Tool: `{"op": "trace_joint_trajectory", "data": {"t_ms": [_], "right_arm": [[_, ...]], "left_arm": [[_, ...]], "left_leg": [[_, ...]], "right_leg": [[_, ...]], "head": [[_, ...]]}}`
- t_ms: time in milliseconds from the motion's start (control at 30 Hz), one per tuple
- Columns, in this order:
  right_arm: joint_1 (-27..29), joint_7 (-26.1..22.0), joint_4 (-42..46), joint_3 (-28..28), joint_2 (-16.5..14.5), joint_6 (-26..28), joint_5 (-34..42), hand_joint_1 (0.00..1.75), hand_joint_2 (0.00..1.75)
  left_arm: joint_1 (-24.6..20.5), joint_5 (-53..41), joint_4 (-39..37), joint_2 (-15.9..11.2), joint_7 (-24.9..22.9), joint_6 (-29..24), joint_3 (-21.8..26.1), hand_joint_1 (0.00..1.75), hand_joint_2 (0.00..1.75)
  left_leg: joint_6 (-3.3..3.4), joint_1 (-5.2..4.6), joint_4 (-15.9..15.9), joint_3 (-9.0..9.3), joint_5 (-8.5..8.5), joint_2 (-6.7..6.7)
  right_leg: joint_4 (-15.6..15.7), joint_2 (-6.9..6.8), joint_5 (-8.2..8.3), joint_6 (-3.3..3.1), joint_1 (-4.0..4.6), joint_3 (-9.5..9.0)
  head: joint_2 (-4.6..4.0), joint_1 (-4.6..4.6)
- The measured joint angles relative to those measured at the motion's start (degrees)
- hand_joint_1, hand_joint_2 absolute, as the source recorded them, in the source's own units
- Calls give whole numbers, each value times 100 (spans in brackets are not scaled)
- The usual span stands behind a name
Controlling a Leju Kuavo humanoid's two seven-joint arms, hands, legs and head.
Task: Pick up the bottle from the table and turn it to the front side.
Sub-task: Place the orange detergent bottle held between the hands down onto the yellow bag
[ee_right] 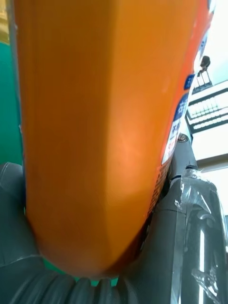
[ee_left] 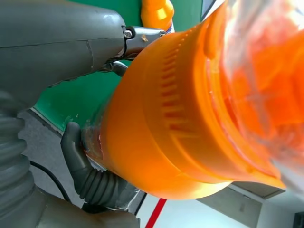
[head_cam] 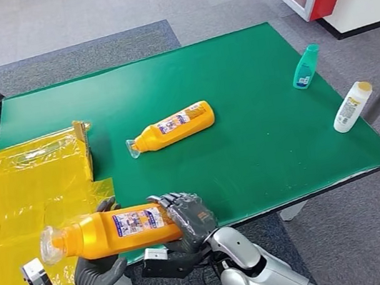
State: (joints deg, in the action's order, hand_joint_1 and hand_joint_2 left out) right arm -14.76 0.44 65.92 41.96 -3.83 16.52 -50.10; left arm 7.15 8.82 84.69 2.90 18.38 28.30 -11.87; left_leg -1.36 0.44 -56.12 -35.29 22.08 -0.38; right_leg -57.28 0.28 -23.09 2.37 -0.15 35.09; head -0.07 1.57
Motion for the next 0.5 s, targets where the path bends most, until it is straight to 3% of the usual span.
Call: {"op": "trace_joint_trajectory", "data": {"t_ms": [33,133,167,500], "right_arm": [[-9,3,-26,6,-9,7,-1,175,175],[-21,7,-75,13,-26,26,2,175,175],[-22,7,-86,14,-29,30,7,174,175],[-15,-6,-90,14,-37,16,75,171,175]], "left_arm": [[5,-17,21,-12,15,-40,-17,30,175],[23,-65,75,-43,27,-128,-59,149,175],[28,-84,89,-52,30,-152,-66,170,175],[73,-222,199,-73,145,-361,-58,175,175]], "left_leg": [[0,0,0,0,0,0],[0,0,0,0,0,0],[0,0,0,0,0,0],[0,0,0,0,0,0]], "right_leg": [[0,0,0,0,0,0],[0,0,0,0,0,0],[0,0,0,0,0,1],[0,0,0,0,0,1]], "head": [[0,1],[0,1],[0,0],[0,0]]}}
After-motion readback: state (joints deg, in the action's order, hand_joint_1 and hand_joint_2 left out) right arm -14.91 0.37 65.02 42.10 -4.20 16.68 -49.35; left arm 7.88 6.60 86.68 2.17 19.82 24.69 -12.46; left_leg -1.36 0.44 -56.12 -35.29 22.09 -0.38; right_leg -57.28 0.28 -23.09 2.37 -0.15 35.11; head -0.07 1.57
